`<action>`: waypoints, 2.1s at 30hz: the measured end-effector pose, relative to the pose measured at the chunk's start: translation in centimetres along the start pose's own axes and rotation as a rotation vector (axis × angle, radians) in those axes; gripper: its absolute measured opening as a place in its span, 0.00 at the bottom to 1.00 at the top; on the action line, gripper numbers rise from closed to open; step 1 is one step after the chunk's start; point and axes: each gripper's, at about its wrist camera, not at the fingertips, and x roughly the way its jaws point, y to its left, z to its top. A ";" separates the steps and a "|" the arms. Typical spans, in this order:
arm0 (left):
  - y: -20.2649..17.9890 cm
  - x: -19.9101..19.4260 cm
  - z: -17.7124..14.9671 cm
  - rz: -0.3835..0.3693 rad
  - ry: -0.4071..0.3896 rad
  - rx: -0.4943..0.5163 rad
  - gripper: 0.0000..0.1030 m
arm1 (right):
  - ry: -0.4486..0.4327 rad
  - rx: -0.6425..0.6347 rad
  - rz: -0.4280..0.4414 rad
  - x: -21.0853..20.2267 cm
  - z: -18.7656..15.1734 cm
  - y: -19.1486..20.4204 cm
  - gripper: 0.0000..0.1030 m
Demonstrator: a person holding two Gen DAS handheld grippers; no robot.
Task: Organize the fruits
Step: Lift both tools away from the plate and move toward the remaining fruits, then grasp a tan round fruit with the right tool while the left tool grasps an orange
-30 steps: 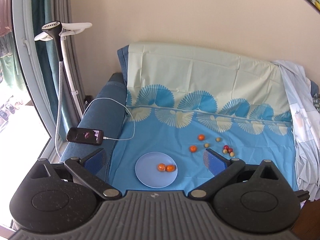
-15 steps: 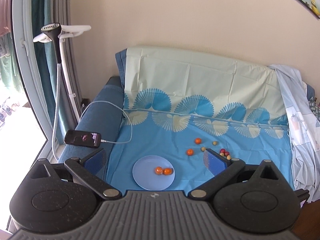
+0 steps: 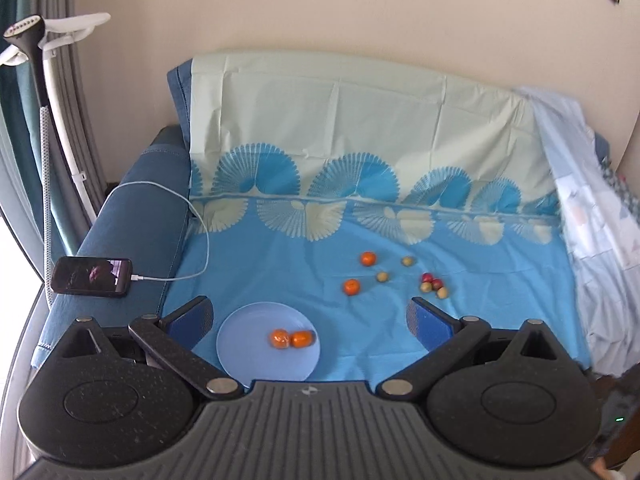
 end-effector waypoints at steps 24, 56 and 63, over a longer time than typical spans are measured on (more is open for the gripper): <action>-8.4 44.1 -1.1 0.095 0.309 0.019 1.00 | 0.159 -0.032 -0.250 28.9 -2.9 -13.1 0.95; -9.2 41.4 -2.1 -0.025 0.297 -0.015 0.39 | 0.262 0.076 -0.196 30.0 -4.6 -14.7 0.27; -5.6 29.3 -4.5 -0.025 0.265 -0.028 0.39 | 0.254 0.072 -0.014 19.5 -4.3 -9.4 0.27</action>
